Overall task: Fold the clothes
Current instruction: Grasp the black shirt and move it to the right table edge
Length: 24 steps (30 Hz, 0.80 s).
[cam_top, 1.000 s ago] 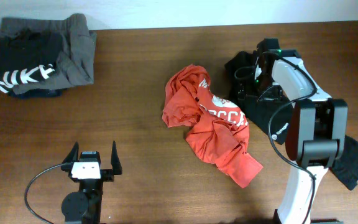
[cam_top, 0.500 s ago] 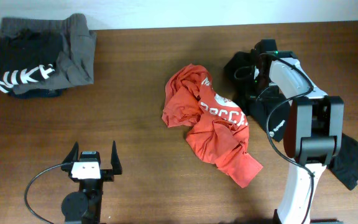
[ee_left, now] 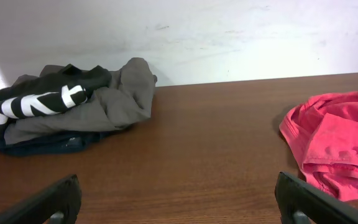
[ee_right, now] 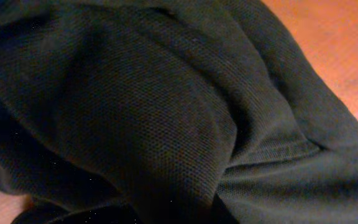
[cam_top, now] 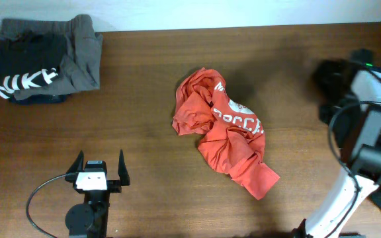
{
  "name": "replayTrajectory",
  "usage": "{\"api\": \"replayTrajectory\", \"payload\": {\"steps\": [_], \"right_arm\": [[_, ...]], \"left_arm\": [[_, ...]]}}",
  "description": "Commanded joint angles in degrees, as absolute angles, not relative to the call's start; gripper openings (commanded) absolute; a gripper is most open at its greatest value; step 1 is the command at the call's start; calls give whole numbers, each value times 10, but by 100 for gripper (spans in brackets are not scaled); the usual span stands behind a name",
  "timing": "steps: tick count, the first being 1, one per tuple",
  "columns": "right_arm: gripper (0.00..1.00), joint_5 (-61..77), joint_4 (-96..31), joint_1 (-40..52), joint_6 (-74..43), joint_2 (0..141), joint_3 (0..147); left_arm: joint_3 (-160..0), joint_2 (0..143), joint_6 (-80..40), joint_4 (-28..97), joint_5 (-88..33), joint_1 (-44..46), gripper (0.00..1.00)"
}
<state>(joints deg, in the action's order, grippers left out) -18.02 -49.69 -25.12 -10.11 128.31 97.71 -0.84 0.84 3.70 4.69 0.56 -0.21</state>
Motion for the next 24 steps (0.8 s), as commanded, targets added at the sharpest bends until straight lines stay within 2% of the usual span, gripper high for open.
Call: {"api": "replayTrajectory", "payload": {"steps": [1, 4, 5, 6, 7, 9, 10, 16, 24], "right_arm": [[19, -194, -537, -305, -138, 1288, 1006], [29, -120, -589, -327, -138, 1282, 1052], [42, -90, -606, -328, -138, 1277, 1073], [60, -67, -617, -327, -138, 1275, 1089], [72, -36, -634, -323, -138, 1273, 1115], [87, -3, -662, -313, -138, 1272, 1159], [99, 1, -677, -306, -138, 1272, 1183], [99, 0, -791, -251, -138, 1272, 1313], [99, 2, -880, -143, -138, 1252, 1362]], "left_arm": [[-5, 4, 46, 48, -3, -6, 99], [-5, 4, 46, 48, -3, -6, 99], [-5, 4, 46, 48, -3, -6, 99], [-5, 4, 46, 48, -3, -6, 99], [-5, 4, 46, 48, -3, -6, 99], [-5, 4, 46, 48, -3, -6, 99], [-5, 4, 46, 48, -3, -6, 99], [-5, 4, 46, 48, -3, -6, 99], [-5, 4, 46, 48, -3, -6, 99]]}}
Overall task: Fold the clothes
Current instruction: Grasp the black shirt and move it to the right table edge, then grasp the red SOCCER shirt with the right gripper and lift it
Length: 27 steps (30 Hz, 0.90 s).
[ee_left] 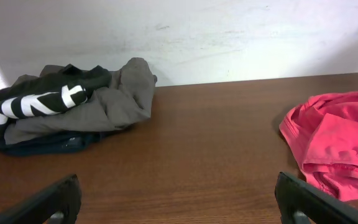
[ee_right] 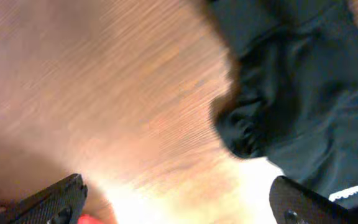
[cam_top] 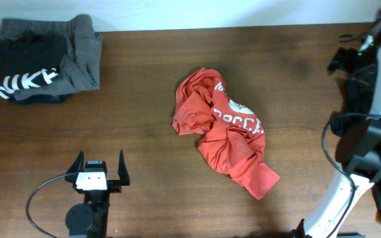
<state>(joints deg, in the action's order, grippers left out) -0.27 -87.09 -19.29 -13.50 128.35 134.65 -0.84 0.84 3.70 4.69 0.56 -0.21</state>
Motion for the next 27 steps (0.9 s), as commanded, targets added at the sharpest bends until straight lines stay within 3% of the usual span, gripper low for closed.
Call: {"api": "replayTrajectory", "payload": {"steps": [1, 11, 22, 27], "right_arm": [[99, -1, -881, -121, -138, 1243, 1362], [99, -63, -973, 38, -167, 1184, 1362], [99, -19, -973, 122, -185, 1180, 1259], [99, 1, -910, 213, -155, 1180, 1178]], "left_arm": [[-5, 4, 46, 48, -3, -6, 99], [-5, 4, 46, 48, -3, -6, 99], [-5, 4, 46, 48, -3, -6, 99], [-5, 4, 46, 48, -3, -6, 99]]}}
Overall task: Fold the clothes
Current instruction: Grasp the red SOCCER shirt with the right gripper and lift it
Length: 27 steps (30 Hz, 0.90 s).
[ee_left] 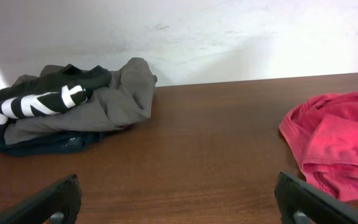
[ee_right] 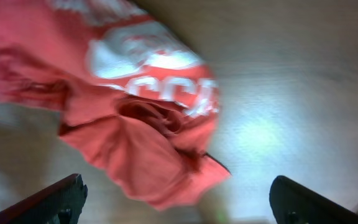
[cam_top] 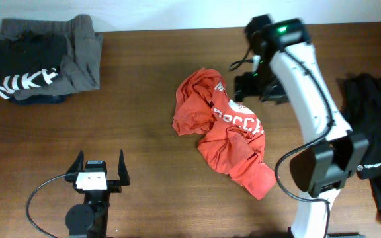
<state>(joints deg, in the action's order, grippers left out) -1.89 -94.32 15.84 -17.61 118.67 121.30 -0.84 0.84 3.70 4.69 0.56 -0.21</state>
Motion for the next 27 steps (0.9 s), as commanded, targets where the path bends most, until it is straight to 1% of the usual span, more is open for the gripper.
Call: {"api": "replayTrajectory", "payload": {"steps": [1, 5, 10, 12, 19, 27], "right_arm": [[99, 3, -896, 225, -150, 1180, 1168], [99, 4, -795, 291, -140, 1185, 1105], [99, 4, -663, 328, -86, 1190, 1040], [99, 2, -629, 337, -62, 1193, 1021], [99, -22, -579, 343, -4, 1226, 1004], [100, -22, -575, 357, -1, 1276, 1004]], "left_arm": [[-5, 4, 46, 48, -3, -6, 99], [-5, 4, 46, 48, -3, -6, 99], [-5, 4, 46, 48, -3, -6, 99], [-5, 4, 46, 48, -3, -6, 99], [-5, 4, 46, 48, -3, -6, 99], [-5, 4, 46, 48, -3, -6, 99]]}}
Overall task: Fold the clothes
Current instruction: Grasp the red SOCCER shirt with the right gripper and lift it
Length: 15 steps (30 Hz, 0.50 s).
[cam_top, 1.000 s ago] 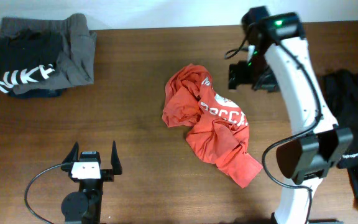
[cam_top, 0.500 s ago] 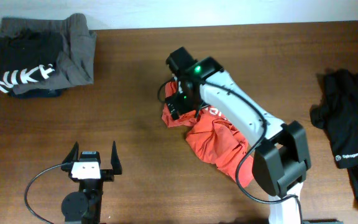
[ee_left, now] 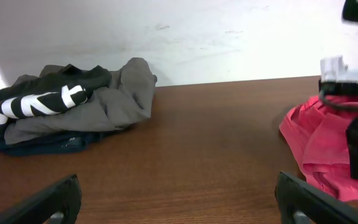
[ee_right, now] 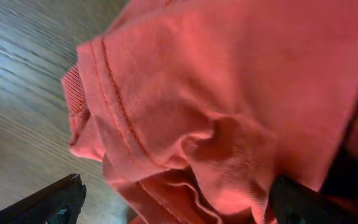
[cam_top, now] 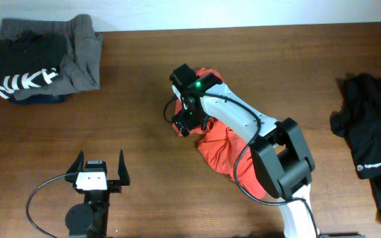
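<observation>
A crumpled red shirt (cam_top: 233, 142) with white lettering lies mid-table; its left part shows at the right of the left wrist view (ee_left: 328, 149). My right gripper (cam_top: 185, 120) is down at the shirt's left edge. In its own view the gripper (ee_right: 179, 202) is open, with folds of red cloth (ee_right: 216, 93) lying between its spread fingers. My left gripper (cam_top: 100, 168) rests open near the front edge, well left of the shirt, and nothing lies between the fingers of this gripper (ee_left: 179, 208).
A pile of grey and black clothes (cam_top: 42, 59) with white lettering sits at the back left corner, also in the left wrist view (ee_left: 67, 106). A black garment (cam_top: 366, 142) lies spread at the table's right edge. A white wall (ee_left: 229, 31) backs the table.
My right gripper was above the red shirt's upper right part; now it is low at the shirt's left edge with cloth between its open fingers. The left arm is unmoved.
My right gripper was first at the far right, close over black cloth. It then stood open at the back right corner beside that garment. Later it was over the red shirt, the black garment lying at the right edge. Now it is at the shirt's left edge.
</observation>
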{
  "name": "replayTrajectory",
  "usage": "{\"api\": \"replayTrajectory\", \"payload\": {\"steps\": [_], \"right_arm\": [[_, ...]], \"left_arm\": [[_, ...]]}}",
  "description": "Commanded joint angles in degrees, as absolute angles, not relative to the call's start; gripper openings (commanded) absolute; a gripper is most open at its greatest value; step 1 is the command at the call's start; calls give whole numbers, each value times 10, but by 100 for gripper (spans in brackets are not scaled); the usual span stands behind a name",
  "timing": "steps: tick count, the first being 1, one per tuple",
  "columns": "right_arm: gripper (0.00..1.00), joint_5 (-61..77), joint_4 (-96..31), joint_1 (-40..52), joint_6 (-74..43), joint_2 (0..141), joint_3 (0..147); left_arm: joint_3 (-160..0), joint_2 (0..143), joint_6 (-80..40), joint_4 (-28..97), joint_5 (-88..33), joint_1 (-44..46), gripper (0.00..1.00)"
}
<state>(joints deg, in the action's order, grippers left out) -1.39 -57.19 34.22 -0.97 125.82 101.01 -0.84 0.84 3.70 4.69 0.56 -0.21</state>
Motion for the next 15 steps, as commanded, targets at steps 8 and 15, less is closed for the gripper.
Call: {"api": "replayTrajectory", "payload": {"steps": [8, 15], "right_arm": [[83, -48, -575, 364, 6, 1287, 1004], [46, -58, -567, 363, -13, 1286, 1016]], "left_arm": [[-5, 4, 46, 48, -3, -6, 99], [-5, 4, 46, 48, -3, -6, 99]]}}
